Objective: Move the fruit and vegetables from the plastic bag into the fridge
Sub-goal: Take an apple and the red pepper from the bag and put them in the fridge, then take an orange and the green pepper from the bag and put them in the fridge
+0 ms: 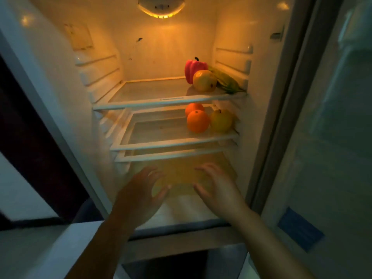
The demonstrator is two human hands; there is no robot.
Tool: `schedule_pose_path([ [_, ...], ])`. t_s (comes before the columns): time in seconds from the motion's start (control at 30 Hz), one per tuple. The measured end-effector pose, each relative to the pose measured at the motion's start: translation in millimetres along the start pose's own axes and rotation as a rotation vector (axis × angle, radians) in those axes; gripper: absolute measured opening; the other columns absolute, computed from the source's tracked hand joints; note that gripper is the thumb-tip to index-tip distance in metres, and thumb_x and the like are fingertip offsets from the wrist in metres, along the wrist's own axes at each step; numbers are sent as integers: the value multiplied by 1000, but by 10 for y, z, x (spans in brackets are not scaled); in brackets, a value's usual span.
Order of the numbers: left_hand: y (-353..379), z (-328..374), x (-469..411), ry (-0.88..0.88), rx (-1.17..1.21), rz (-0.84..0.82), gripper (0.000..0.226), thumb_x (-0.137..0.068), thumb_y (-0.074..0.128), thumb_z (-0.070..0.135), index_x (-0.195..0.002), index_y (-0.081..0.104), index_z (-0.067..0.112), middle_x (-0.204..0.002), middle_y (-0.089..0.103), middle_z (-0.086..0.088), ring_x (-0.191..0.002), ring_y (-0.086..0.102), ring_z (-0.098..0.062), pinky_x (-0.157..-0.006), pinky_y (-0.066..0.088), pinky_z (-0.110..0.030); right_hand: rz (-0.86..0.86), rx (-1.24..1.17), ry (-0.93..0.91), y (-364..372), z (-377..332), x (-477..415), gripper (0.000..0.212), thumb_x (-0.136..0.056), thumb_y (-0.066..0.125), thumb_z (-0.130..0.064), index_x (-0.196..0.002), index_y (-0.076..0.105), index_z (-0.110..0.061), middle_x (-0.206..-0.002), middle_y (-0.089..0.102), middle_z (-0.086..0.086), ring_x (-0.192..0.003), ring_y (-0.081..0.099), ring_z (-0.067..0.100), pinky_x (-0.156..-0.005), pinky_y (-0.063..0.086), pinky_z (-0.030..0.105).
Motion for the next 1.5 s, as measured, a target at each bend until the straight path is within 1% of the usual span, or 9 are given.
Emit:
schedule_pose_path([
  [0.13, 205, 88, 605, -42, 63, -193, 53, -80, 37, 64, -126, 48, 40, -141, 35, 18, -128, 37, -5, -96, 37, -23, -176, 50, 21, 25, -103, 688, 43, -86, 59, -39, -127, 49, -28, -129, 46, -10, -114, 47, 6, -92, 35, 15],
  [0.2, 220, 142, 856, -40, 59, -268, 44, -87, 42, 57, -128, 45, 42, -143, 32, 19, -127, 36, -5, -97, 38, -24, -228, 53, 43, 23, -181, 994, 43, -87, 58, -38, -128, 47, -30, -130, 44, -12, -115, 46, 6, -95, 38, 19],
  [0.4, 75, 363, 1633, 2, 78, -332, 39, -89, 45, 52, -126, 46, 41, -130, 41, 25, -114, 44, 1, -82, 39, -19, -228, 60, 130, -41, -382, 1933, 39, -84, 63, -39, -120, 55, -28, -122, 51, -10, -107, 53, 7, -90, 44, 22],
  [0.6, 265, 806, 2243, 93, 173, -461, 39, -88, 46, 52, -123, 53, 37, -128, 49, 17, -113, 50, -5, -88, 45, -25, -217, 132, 299, -316, -536, 2987, 39, -86, 59, -42, -123, 55, -28, -126, 51, -10, -111, 50, 5, -91, 38, 13],
  [0.77, 448, 1451, 2601, 167, 313, -558, 38, -87, 49, 52, -121, 55, 36, -126, 50, 20, -110, 51, -2, -88, 46, -27, -168, 209, 496, -856, -570, 3771, 39, -87, 54, -47, -124, 52, -33, -128, 50, -17, -111, 48, 0, -89, 36, 11],
  [0.9, 550, 1912, 2858, 237, 355, -620, 37, -86, 53, 47, -119, 58, 32, -126, 53, 16, -113, 51, -3, -90, 45, -27, -88, 234, 632, -1279, -523, 4338, 39, -87, 55, -47, -123, 53, -34, -126, 52, -16, -109, 51, 2, -88, 40, 15],
  [1.13, 854, 3012, 3247, 372, 369, -690, 34, -87, 53, 43, -118, 59, 30, -117, 51, 20, -105, 50, 0, -87, 41, -20, -27, 216, 732, -1994, -280, 5216, 36, -87, 56, -45, -121, 55, -32, -122, 55, -15, -106, 53, 3, -84, 40, 16],
  [1.3, 1313, 4165, 3746, 390, 439, -767, 29, -86, 56, 43, -113, 61, 33, -113, 53, 24, -102, 47, 9, -84, 31, -3, -44, 228, 759, -2776, 75, 5995, 35, -88, 54, -46, -120, 54, -33, -120, 54, -17, -103, 51, 1, -81, 38, 14],
  [1.5, 1888, 5345, 4097, 390, 392, -846, 30, -86, 54, 47, -113, 59, 36, -116, 56, 20, -106, 51, 0, -93, 41, -23, -42, 264, 809, -3609, 630, 6839, 35, -88, 53, -47, -121, 53, -33, -120, 54, -17, -104, 51, 3, -82, 39, 16],
])
Point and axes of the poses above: each hand's wrist, its own x-axis away from the middle knuckle, its own y-axis out of the palm, z = x × y, the point moved 3 cm from there along -x, towards the middle knuckle
